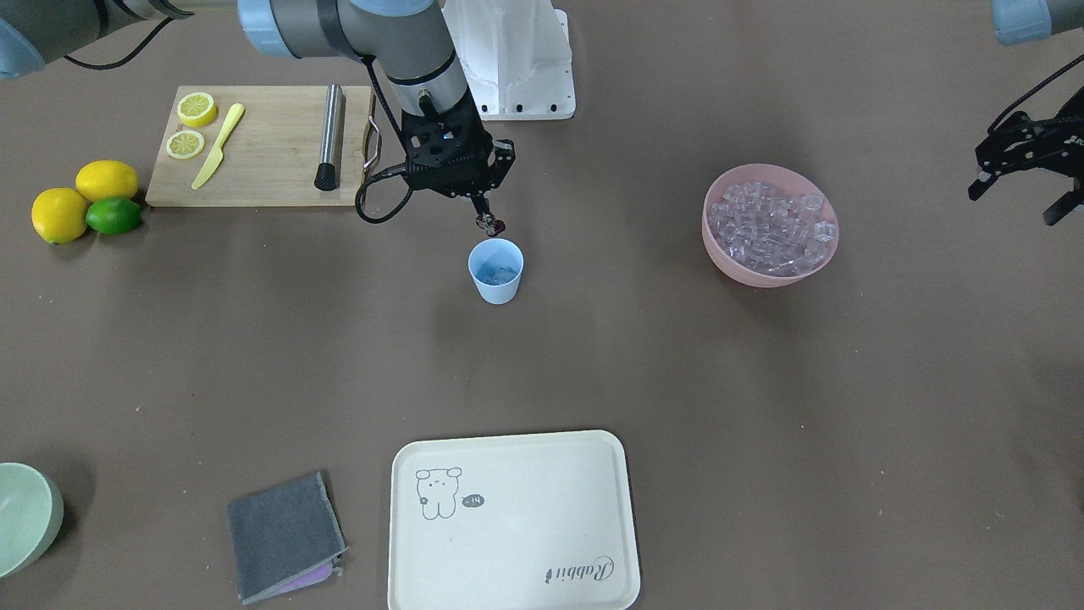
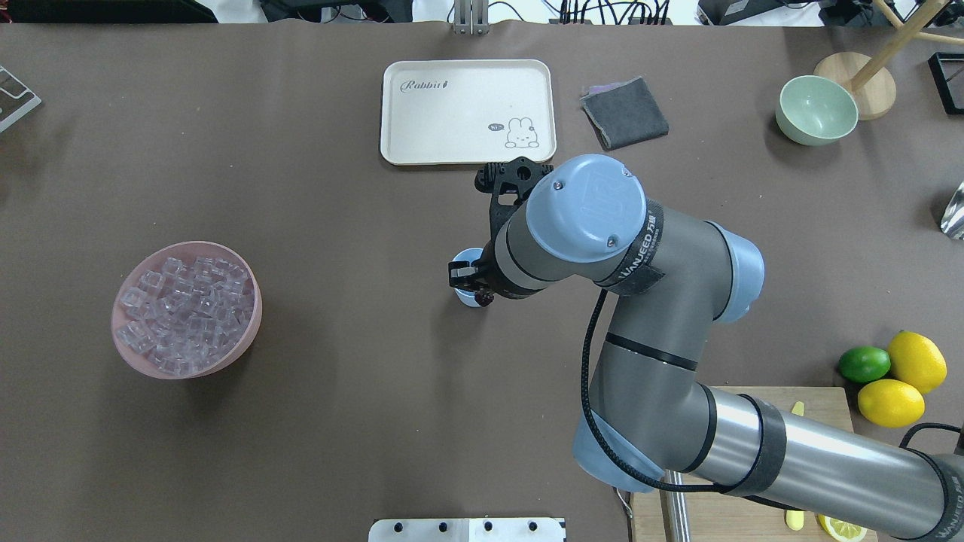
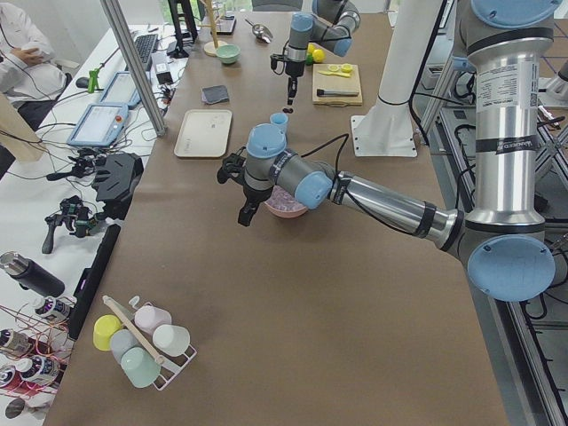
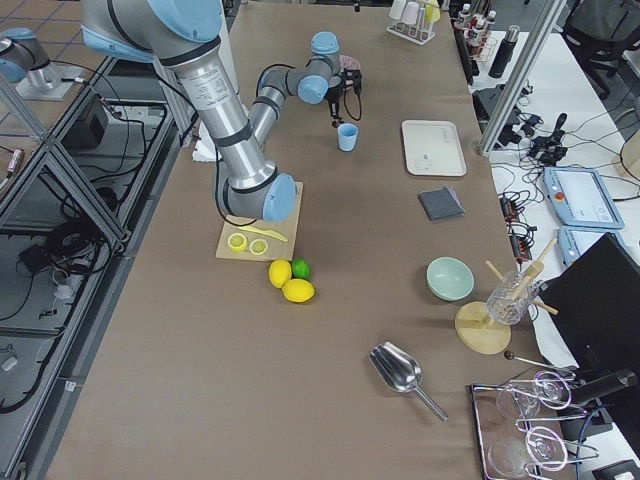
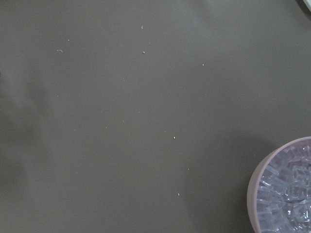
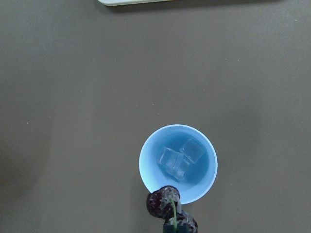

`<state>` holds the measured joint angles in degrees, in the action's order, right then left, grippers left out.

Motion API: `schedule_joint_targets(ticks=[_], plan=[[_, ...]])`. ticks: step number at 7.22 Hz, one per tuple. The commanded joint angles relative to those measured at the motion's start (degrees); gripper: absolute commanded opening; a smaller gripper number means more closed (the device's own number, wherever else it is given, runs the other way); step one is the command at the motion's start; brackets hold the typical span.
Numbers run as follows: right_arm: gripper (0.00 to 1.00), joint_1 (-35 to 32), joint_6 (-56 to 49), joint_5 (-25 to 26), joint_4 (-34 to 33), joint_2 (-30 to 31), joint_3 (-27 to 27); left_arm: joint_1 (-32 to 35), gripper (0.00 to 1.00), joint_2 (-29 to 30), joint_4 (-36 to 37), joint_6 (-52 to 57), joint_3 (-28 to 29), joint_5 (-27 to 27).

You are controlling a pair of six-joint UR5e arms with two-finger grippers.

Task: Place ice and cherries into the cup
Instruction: 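Carry the cherries with the right gripper over the blue cup, then release the cherries into the cup and withdraw the right gripper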

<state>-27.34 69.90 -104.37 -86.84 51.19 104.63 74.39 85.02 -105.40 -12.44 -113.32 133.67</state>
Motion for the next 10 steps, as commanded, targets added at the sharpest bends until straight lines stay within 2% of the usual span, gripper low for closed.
schedule_joint_targets(ticks=[1, 4, 5, 6, 7, 9, 10], plan=[[0.00, 0.1, -0.6, 1.5, 0.1, -2.1, -2.4, 0.1, 0.97, -0.9, -0.2, 0.0, -0.4, -0.1], [0.00, -2.4, -1.7, 1.5, 0.9, -3.9, -6.1, 0.1, 0.97, -0.7, -0.2, 0.0, 0.1, -0.4], [0.03, -2.4, -1.6, 1.5, 1.6, -4.0, -7.1, 0.1, 0.97, -0.6, -0.1, 0.0, 0.1, -0.4], [0.99, -2.3, -0.9, 1.5, 3.9, -4.2, -8.7, 0.1, 0.97, -0.5, -0.1, 0.0, 0.2, -0.5], [1.00, -2.0, -0.8, 1.5, 5.6, -3.7, -9.8, 0.1, 0.97, -0.3, 0.0, 0.0, 0.8, -0.4], [1.00, -4.0, -1.4, 0.3, 5.6, -1.4, -6.7, 0.1, 0.97, 0.1, 0.0, 0.7, 3.4, -0.6], [1.00, -10.1, -3.4, -6.2, 3.6, 3.6, -2.2, 0.6, 0.97, 0.1, 0.5, 1.5, 3.7, -0.6]])
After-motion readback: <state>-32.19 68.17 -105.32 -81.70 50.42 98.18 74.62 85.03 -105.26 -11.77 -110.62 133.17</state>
